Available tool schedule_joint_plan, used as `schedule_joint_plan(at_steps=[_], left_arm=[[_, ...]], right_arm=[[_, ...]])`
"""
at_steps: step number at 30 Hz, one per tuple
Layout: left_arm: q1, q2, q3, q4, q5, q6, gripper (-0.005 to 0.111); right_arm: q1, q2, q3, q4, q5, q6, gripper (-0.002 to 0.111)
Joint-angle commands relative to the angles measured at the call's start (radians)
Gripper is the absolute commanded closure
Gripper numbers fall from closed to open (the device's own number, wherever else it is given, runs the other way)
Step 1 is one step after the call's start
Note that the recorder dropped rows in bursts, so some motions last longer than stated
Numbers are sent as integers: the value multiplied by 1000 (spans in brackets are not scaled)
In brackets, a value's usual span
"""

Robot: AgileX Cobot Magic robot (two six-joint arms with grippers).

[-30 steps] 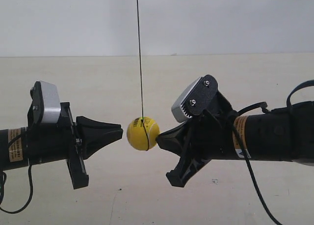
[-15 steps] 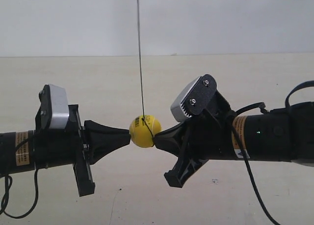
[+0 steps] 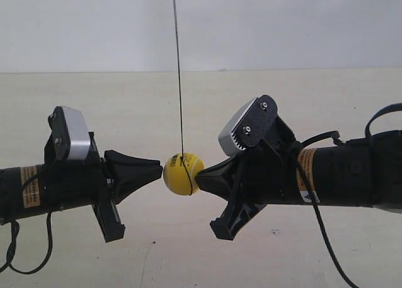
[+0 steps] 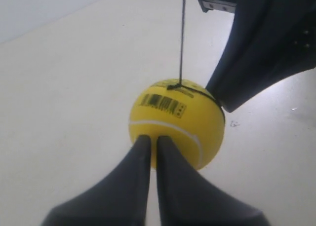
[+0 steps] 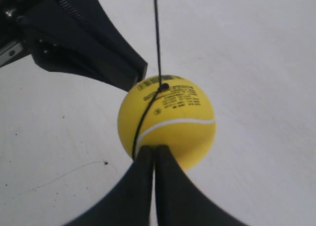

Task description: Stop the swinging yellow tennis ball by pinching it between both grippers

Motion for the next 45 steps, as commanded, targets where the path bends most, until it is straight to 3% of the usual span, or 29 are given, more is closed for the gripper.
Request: schedule_joint_plan(at_steps=[1,8,35,45], left_arm=[[-4,-7,0,-55,14,10,102],[-6,-7,0,35,-55,8,102],[-6,-7,0,14,-39,-10,102],[-4,-94,5,-14,33,-50,102]], right_arm=[[2,3,-4,1,-6,0,108],[2,3,-4,1,-6,-7,108],[2,0,-4,1,-4,-6,108],[2,-168,-4,1,151,13,108]])
